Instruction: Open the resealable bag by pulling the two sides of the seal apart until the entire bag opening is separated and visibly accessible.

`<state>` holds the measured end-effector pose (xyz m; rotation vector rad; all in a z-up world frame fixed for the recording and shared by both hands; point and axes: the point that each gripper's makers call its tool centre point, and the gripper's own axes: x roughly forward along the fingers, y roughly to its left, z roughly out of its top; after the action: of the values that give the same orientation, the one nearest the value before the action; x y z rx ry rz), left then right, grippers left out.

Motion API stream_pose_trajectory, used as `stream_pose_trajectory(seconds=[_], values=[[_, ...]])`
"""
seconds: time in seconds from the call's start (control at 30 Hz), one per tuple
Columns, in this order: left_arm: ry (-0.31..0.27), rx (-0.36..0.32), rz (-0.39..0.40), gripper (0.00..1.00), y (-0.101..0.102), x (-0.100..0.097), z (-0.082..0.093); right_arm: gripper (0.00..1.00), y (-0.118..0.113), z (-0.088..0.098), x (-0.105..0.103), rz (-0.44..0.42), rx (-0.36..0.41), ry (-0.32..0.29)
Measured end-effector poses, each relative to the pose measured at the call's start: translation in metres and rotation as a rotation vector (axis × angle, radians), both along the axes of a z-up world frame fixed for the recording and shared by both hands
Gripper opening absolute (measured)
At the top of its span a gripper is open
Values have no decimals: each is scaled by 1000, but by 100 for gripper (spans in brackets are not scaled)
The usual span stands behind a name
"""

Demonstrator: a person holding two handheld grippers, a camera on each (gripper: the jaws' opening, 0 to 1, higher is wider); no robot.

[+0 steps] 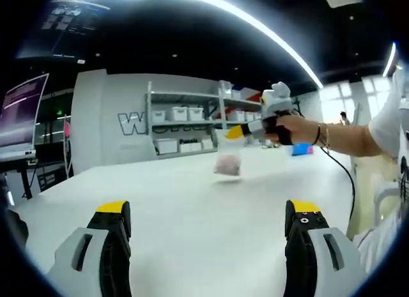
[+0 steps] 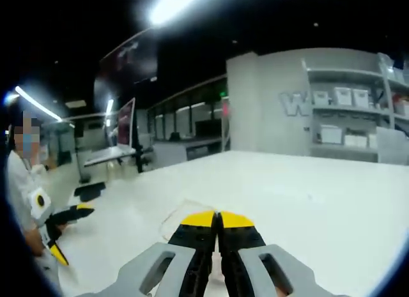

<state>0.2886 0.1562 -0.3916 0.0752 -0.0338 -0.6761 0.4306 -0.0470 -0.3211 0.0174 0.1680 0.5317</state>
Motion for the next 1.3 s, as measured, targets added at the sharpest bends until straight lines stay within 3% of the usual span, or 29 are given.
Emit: stream_pose_trajectory(seconds=[0.97,1.3], values=[[-3,-21,-5,100,0,1,3,0,2,7,70,-58,31,24],[-2,-15,-9,100,-1,0,2,0,3,4,88,-71,9,30]])
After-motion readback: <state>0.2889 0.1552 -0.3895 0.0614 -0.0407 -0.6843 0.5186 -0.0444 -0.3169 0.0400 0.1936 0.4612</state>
